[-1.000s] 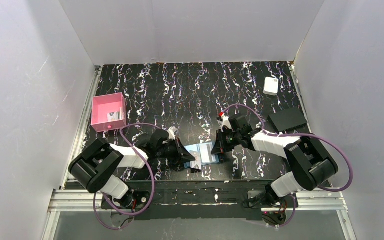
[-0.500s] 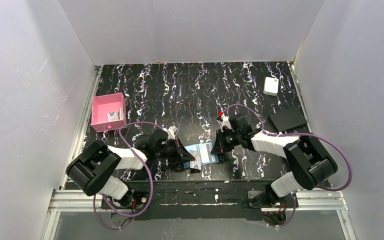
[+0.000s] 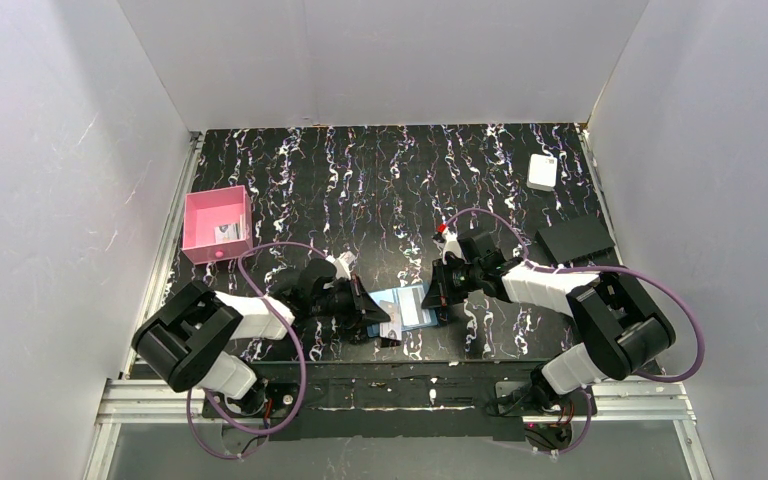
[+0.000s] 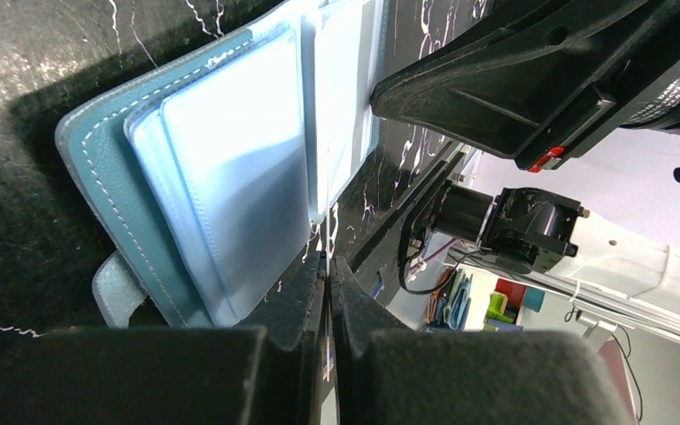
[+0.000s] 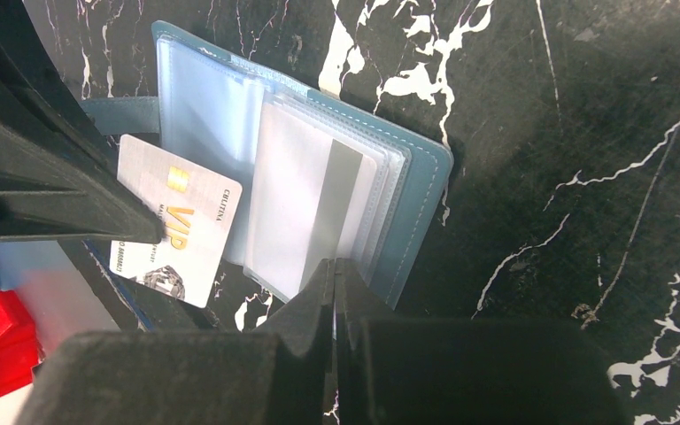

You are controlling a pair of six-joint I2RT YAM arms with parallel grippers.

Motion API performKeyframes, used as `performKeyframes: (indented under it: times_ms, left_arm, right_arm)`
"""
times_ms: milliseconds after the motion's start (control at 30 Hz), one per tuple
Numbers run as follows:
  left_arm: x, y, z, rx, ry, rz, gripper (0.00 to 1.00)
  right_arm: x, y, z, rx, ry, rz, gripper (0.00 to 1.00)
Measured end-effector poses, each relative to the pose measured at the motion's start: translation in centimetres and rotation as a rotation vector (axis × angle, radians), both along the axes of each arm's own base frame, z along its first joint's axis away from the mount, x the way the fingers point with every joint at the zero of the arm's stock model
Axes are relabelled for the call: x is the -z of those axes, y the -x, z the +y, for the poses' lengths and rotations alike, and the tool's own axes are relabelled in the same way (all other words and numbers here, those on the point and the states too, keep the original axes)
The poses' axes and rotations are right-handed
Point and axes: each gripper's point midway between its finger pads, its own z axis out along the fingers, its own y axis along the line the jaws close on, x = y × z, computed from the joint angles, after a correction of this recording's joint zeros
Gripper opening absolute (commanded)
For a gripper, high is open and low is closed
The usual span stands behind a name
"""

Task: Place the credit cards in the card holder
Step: Insert the credit card into the card holder.

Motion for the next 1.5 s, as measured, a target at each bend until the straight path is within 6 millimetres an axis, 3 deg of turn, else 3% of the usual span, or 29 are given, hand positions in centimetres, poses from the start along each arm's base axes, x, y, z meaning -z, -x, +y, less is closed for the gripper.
performKeyframes:
  times_ms: [767,1500]
  left_arm:
    - [1.7,-0.1,-0.8,0.042,-0.022,0.034,0.0]
    - [1.8,-2.6,-1.3,0.038,-0.033,-0.038,0.0]
  right_arm:
    - [-0.1,0.1,0.1,0.007,-0.013,0.008,0.04]
    - [0.0,0.1,0.1,0.008,-0.017,0.007,0.05]
